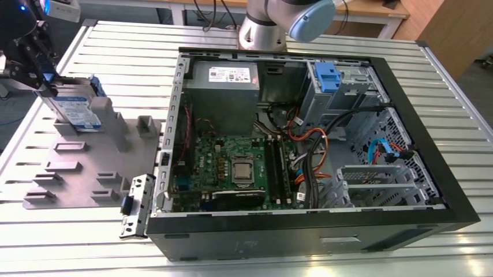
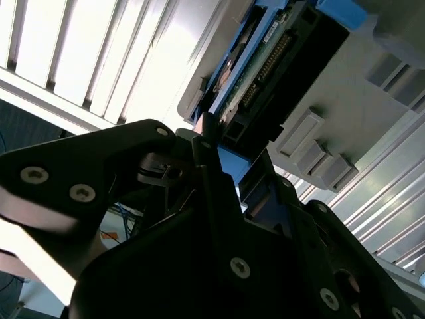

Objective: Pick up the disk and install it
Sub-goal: 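Pick up the disk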

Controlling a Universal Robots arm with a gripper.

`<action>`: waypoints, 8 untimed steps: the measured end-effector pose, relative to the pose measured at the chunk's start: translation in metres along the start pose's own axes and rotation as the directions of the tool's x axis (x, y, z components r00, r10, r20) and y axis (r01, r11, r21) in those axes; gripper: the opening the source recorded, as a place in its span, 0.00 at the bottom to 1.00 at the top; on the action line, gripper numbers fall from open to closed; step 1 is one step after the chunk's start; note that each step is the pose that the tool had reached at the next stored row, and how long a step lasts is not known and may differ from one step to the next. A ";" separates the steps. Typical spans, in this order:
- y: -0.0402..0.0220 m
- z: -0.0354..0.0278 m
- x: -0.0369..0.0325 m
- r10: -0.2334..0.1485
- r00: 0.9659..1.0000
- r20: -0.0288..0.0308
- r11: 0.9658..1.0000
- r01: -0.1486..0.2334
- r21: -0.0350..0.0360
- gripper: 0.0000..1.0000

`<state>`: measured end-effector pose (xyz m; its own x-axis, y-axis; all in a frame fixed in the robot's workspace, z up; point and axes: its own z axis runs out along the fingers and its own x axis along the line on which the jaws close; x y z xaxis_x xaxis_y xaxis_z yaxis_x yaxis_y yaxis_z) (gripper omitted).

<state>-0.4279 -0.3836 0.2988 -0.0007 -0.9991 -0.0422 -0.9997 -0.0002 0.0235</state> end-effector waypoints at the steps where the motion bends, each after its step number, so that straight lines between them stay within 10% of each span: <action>1: 0.0000 0.0000 0.0000 0.000 1.000 0.000 1.000 0.000 0.000 0.37; 8: 0.0001 0.0000 0.0000 0.000 1.000 0.000 1.000 0.000 0.000 0.37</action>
<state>-0.4280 -0.3836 0.2988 -0.0008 -0.9991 -0.0422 -0.9997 -0.0002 0.0235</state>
